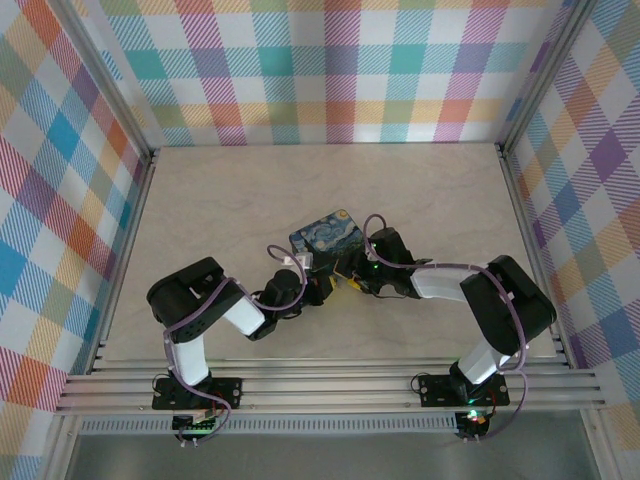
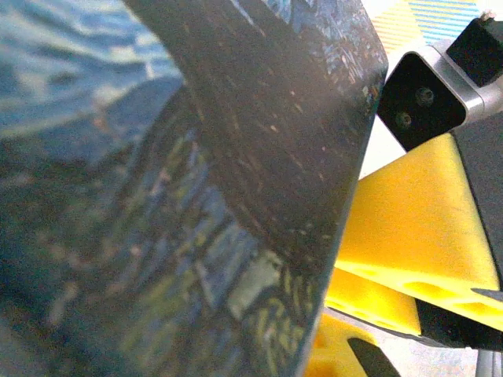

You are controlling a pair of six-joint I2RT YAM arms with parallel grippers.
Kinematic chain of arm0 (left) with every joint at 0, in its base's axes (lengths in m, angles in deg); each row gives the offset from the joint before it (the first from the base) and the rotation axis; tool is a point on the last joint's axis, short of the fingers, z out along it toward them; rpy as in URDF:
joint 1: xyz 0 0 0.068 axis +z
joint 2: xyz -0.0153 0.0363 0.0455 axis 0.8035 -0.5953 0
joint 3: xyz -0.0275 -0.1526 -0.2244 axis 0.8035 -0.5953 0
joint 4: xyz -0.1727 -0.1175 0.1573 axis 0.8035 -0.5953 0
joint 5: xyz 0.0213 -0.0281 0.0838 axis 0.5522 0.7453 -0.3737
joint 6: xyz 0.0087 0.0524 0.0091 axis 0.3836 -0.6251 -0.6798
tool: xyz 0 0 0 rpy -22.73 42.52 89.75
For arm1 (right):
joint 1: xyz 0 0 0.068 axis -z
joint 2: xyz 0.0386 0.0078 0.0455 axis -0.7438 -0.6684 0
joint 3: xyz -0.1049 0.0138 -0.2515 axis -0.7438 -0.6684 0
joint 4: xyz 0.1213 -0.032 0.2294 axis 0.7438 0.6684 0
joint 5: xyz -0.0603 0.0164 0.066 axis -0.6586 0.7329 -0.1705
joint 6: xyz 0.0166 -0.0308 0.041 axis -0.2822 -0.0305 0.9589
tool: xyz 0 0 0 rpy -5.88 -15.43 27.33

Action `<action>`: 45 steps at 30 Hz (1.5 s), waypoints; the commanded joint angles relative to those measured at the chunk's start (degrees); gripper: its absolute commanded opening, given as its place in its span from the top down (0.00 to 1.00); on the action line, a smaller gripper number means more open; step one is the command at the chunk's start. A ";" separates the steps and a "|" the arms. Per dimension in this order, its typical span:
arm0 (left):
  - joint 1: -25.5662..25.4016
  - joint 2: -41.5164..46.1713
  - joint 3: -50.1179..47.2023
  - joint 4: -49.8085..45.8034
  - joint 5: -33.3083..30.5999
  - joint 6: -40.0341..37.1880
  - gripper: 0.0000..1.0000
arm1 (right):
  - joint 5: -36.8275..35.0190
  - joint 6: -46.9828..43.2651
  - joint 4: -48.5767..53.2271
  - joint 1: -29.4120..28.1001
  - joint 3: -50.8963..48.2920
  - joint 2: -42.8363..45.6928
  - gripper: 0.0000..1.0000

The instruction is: Unlock a padlock with a key

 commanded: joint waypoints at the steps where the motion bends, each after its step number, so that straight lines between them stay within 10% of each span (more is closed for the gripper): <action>1: 0.67 -0.85 0.14 3.14 1.21 0.60 1.00 | 0.01 -1.26 -1.94 -0.37 0.02 -1.00 0.46; 27: 0.61 -2.36 2.14 3.76 4.82 -1.69 1.00 | 2.77 -0.16 -2.89 -0.36 1.73 -2.44 0.85; 34: 0.69 -0.16 0.90 2.13 4.83 -1.92 1.00 | -0.34 -0.92 1.03 -0.38 1.51 1.16 0.49; 45: 0.89 -0.50 -2.86 6.69 5.14 -0.67 1.00 | -0.92 -5.68 2.20 -0.56 1.93 2.03 0.44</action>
